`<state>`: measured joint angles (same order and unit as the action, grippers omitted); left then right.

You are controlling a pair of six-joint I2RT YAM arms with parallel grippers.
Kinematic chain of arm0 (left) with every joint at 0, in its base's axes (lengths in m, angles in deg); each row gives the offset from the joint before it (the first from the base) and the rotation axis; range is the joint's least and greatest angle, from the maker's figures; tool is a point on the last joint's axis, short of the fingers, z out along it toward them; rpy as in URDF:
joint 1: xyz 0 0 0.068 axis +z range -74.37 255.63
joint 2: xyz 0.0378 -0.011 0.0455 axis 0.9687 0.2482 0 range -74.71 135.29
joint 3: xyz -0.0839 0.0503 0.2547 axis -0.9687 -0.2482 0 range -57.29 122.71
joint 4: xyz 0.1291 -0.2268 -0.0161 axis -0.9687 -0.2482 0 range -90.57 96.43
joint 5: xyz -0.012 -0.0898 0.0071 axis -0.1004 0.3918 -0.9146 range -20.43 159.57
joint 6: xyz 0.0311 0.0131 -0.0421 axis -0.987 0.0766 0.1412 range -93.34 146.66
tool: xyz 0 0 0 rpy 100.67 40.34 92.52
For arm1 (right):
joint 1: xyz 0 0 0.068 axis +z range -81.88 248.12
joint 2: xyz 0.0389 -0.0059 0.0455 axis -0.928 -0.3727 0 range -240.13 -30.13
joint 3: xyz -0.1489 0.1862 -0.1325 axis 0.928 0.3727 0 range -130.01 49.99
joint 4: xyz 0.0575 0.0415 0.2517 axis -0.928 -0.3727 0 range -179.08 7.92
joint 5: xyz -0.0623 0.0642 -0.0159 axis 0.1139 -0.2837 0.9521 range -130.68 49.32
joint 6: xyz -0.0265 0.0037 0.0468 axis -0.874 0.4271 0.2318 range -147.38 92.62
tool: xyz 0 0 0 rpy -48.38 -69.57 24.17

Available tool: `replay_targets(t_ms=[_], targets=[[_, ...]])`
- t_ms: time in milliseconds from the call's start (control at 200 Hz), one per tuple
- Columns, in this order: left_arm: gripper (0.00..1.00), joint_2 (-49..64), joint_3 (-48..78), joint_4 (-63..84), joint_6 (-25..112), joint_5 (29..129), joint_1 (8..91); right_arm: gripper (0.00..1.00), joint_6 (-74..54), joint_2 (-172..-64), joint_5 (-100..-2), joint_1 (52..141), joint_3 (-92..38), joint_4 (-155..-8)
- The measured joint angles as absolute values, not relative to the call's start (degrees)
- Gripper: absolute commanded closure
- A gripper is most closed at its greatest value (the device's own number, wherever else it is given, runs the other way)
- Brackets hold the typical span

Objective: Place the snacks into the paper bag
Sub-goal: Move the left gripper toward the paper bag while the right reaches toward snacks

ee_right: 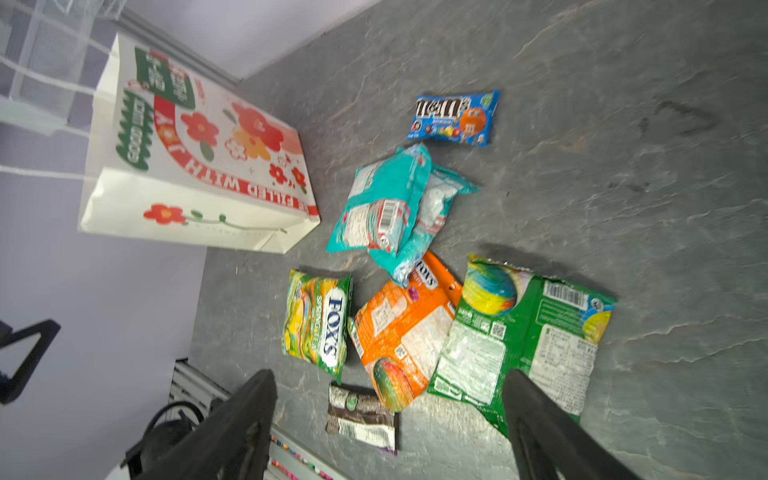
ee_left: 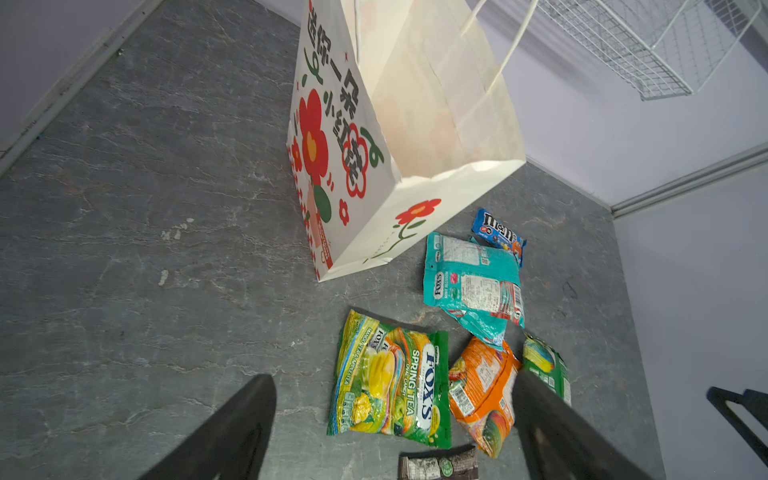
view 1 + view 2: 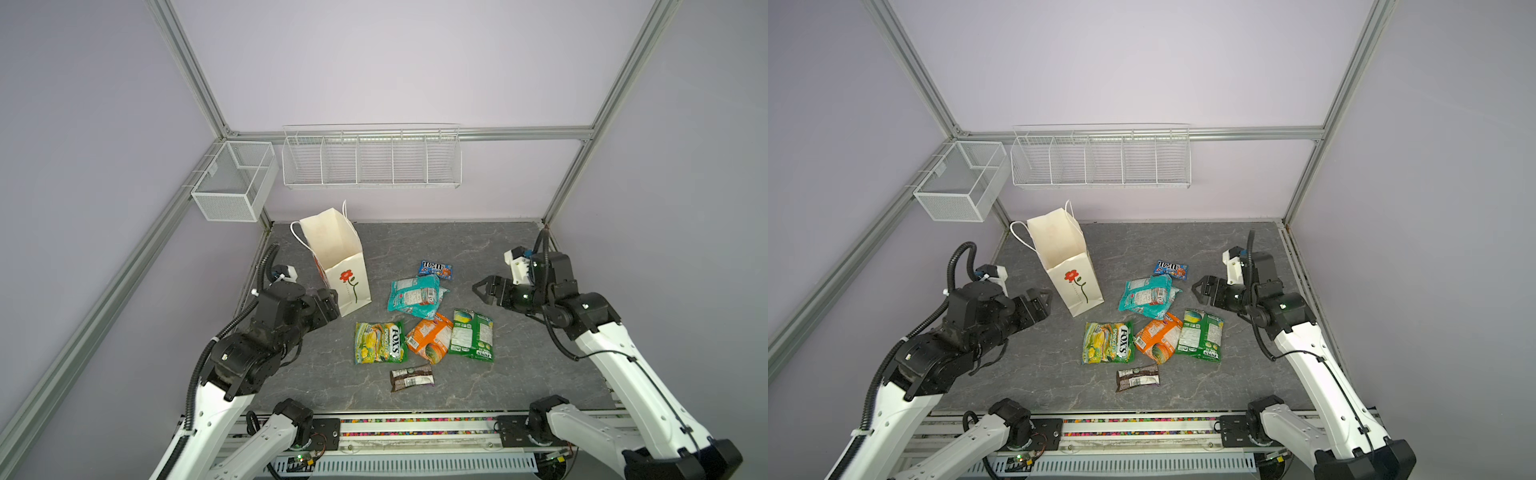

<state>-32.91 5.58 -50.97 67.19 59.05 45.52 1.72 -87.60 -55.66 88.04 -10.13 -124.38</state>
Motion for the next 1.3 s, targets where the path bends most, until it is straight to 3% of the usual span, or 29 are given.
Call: replay_targets(t_ms=[280,445,730,875,1105,1300], targets=[[0.12,-42.5,-0.4,-52.1,69.9,62.2,45.3,0.12,4.7,-81.4,-52.8,101.7,-3.0,-124.6],[0.12,-42.1,-0.9,-52.6,69.9,63.9,45.3,0.12,7.1,-80.5,-50.1,108.4,-1.7,-125.6],[0.12,-46.9,-0.1,-56.8,70.0,66.8,45.2,0.12,13.2,-78.7,-41.4,117.5,-1.1,-129.6],[0.11,-49.1,1.0,-58.9,69.9,66.8,45.2,0.12,14.0,-73.7,-42.5,120.2,3.0,-127.6],[0.07,-41.9,2.6,-55.9,69.5,64.0,45.2,0.12,12.4,-72.8,-41.7,120.5,3.3,-125.9],[0.07,-24.6,15.9,-52.6,67.0,58.9,47.1,0.12,10.3,-76.7,-41.6,120.5,3.3,-124.0]])
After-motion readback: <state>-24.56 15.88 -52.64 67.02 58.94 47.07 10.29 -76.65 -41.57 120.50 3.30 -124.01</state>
